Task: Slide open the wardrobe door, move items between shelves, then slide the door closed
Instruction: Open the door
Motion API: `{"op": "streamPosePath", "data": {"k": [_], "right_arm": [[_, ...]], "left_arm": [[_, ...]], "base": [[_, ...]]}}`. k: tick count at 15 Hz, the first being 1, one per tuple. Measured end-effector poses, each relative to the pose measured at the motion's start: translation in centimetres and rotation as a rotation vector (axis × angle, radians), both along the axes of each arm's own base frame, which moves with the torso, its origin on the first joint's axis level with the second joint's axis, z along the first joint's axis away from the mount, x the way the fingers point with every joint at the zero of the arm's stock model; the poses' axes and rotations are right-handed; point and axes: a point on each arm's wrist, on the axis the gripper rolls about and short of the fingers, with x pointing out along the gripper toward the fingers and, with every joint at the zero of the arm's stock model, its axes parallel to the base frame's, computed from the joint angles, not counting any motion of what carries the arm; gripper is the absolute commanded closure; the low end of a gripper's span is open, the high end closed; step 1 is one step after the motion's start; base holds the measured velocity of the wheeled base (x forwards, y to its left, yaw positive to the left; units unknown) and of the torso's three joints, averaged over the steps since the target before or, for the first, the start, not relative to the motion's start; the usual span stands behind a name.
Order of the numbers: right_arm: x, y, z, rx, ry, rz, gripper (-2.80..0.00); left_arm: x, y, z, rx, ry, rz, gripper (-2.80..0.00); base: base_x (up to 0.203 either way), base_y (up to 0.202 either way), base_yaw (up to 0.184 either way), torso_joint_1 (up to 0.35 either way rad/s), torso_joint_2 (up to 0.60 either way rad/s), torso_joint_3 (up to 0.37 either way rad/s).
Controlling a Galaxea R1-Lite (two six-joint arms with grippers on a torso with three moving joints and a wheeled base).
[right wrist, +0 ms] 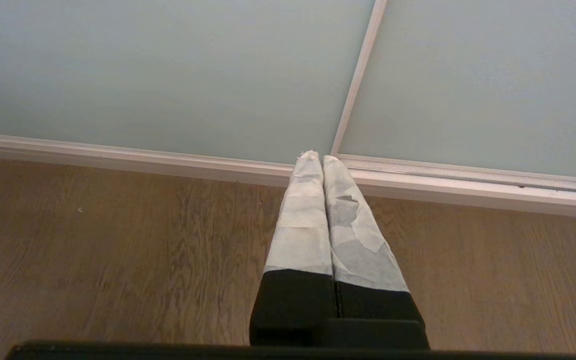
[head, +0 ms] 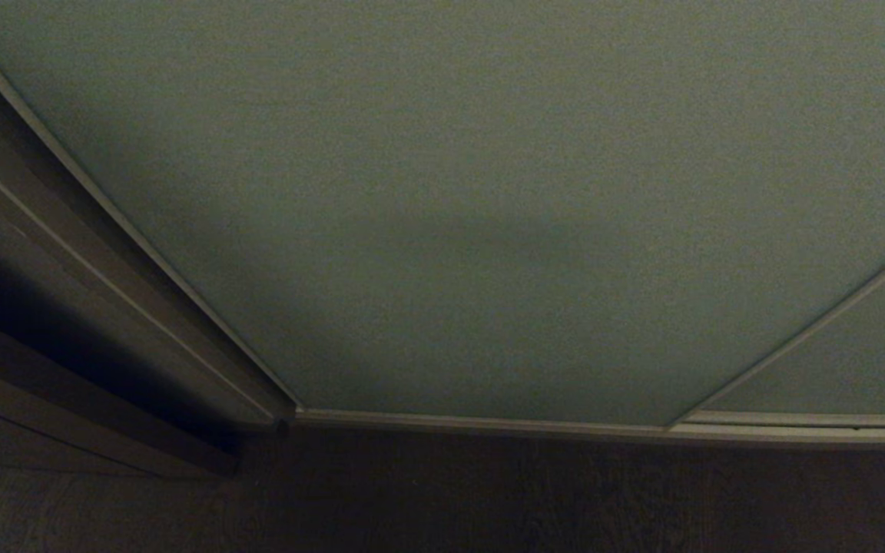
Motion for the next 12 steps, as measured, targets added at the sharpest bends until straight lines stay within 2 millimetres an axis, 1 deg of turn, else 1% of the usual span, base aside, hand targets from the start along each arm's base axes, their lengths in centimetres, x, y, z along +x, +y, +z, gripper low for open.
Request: {"op": "streamPosePath", "data": {"k": [3, 7, 10, 12], "right_arm": [[0.0, 0.0, 0.0, 0.0, 0.0, -0.001, 0.0], [0.0, 0.0, 0.0, 0.0, 0.0, 0.0, 0.0], [0.0, 0.0, 0.0, 0.0, 0.0, -0.001, 0.0], [0.0, 0.0, 0.0, 0.0, 0.0, 0.0, 0.0]], "left_arm": [[3.4, 0.3, 1.4, -0.038, 0.017, 0.041, 0.0], [6.2, 0.5, 3.2, -0.04, 0.021, 0.048, 0.0], [8.2, 0.6, 3.3, -0.047, 0.101, 0.03, 0.0], [9.2, 0.7, 3.4, -0.065, 0.138, 0.012, 0.0]], "base": [[0.0, 0.0, 0.0, 0.0, 0.0, 0.0], [0.0, 0.0, 0.0, 0.0, 0.0, 0.0], [0.0, 0.0, 0.0, 0.0, 0.0, 0.0], [0.0, 0.0, 0.0, 0.0, 0.0, 0.0]]}}
